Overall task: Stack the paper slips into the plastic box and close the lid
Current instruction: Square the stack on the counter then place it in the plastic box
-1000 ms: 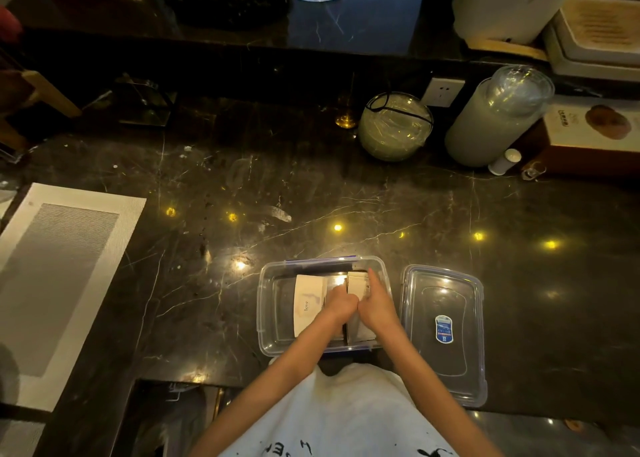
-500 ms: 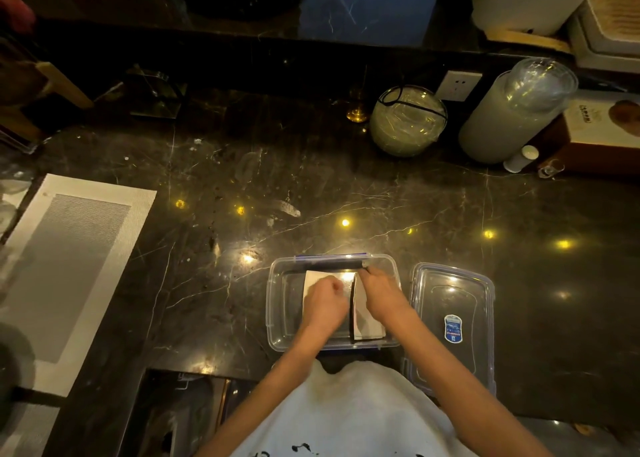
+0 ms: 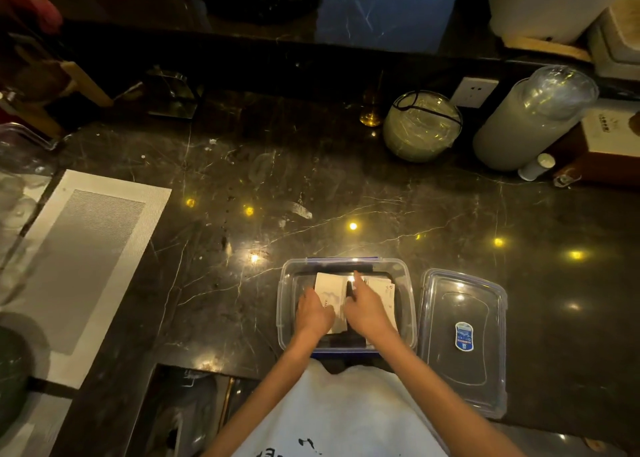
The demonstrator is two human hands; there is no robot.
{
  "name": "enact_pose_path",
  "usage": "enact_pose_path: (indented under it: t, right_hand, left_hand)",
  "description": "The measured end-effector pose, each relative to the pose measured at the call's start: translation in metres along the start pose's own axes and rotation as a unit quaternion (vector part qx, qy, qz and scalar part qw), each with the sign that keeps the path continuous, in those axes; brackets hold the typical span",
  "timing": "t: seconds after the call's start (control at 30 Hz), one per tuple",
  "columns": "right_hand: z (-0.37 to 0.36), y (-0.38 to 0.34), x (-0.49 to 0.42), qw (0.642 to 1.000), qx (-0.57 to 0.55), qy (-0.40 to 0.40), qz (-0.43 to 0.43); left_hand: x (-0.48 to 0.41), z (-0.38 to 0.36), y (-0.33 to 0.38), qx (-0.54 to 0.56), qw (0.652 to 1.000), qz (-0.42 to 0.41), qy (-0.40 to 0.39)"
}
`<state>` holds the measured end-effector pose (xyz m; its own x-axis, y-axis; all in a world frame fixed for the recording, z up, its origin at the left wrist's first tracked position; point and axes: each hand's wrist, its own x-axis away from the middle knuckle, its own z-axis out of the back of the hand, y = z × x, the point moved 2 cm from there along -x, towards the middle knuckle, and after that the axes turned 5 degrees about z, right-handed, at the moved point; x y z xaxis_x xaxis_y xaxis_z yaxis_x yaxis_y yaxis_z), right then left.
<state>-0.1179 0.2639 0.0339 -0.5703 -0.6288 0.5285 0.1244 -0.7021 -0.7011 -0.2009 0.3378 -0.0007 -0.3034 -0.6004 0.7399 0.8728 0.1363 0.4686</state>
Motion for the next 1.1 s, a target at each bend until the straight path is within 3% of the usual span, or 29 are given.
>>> enact_pose_path:
  t: [0.17,0.37,0.67,1.1]
  right_hand:
    - [-0.033,-0.004,0.005,0.982,-0.149,0.008,-0.112]
    - [-0.038,0.010,0.006,0.948,-0.261,0.021,-0.180]
    - [-0.037,0.017,0.001,0.949,-0.252,0.012,-0.191]
    - [-0.023,0.018,-0.002,0.957,-0.195,-0.030,-0.210]
  left_hand:
    - [0.000,0.001,-0.002,0.046,0.998,-0.009,-0.029]
    - [0.006,-0.002,-0.003,0.135,0.987,0.034,-0.082]
    - [0.011,-0.004,0.002,0.149,0.978,0.071,-0.131]
    - [0.011,-0.002,0.006,0.101,0.986,0.103,-0.078]
